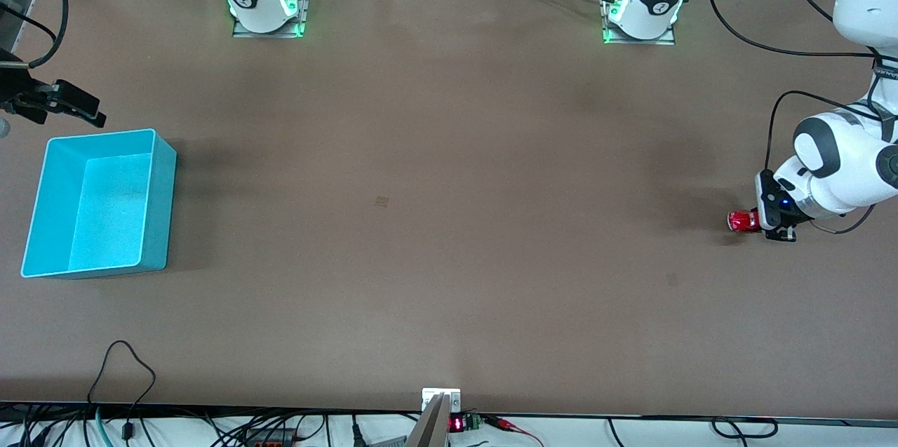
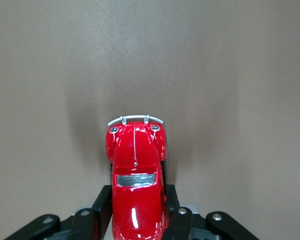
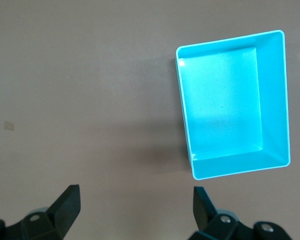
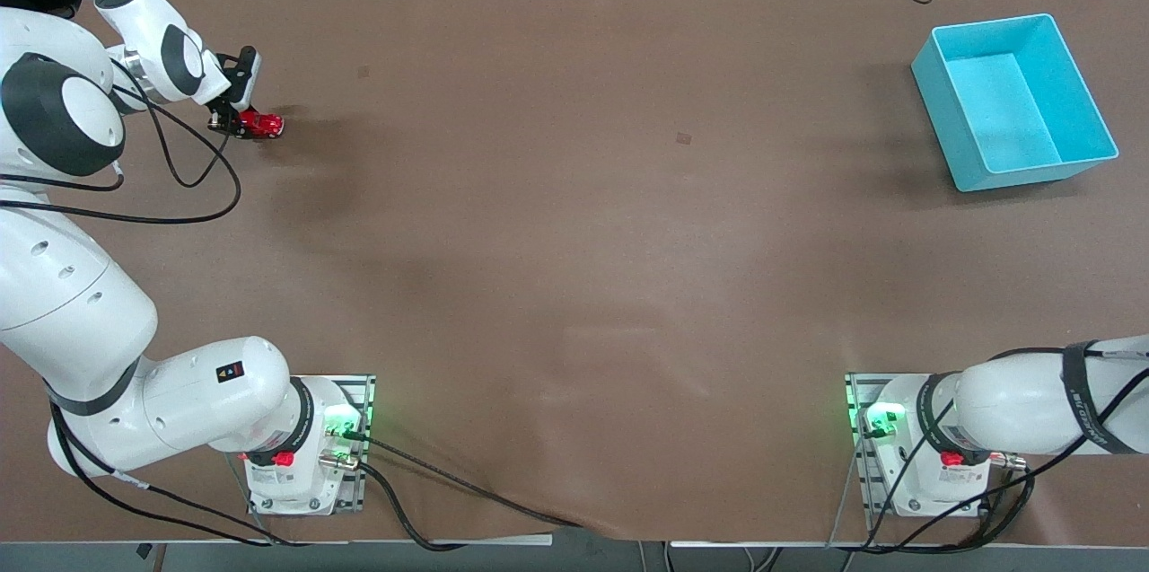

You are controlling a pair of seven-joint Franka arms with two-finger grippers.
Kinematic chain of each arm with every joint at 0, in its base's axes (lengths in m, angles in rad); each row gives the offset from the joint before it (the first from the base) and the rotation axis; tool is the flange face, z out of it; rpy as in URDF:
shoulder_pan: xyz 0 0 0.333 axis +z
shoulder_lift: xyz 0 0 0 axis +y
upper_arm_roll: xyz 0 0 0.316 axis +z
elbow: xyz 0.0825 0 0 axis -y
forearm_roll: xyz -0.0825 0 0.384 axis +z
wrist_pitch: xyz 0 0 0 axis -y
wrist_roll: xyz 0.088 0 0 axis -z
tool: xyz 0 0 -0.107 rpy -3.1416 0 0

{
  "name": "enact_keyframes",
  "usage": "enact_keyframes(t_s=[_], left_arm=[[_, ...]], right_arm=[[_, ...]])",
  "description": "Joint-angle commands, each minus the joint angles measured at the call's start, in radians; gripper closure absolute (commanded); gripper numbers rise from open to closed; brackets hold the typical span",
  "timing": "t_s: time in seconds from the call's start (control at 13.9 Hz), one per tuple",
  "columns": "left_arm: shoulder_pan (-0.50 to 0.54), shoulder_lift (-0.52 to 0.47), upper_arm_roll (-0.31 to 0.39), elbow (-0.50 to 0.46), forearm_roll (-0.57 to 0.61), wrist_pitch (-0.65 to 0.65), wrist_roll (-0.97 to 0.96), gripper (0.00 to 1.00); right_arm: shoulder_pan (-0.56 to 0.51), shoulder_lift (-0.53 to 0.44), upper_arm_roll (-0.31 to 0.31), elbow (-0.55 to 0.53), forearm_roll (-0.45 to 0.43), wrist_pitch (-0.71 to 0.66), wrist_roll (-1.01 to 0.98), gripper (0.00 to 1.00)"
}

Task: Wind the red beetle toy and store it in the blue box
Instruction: 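Pull the car backward along the table with the left gripper, then release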

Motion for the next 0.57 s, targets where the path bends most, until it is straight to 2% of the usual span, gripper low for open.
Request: enact_keyframes(t_s=[0.0, 0.5], left_arm=[[0.010, -0.001, -0.009, 0.029, -0.025, -0.022, 0.026, 0.00], [-0.003, -0.109, -0.017, 0.029, -0.021, -0.177, -0.057, 0.00]], right_arm=[[0.006, -0.011, -0.002, -0.011, -0.012, 0.003, 0.011, 0.00], [0.006, -0.012, -0.002, -0.011, -0.012, 0.003, 0.011, 0.00]])
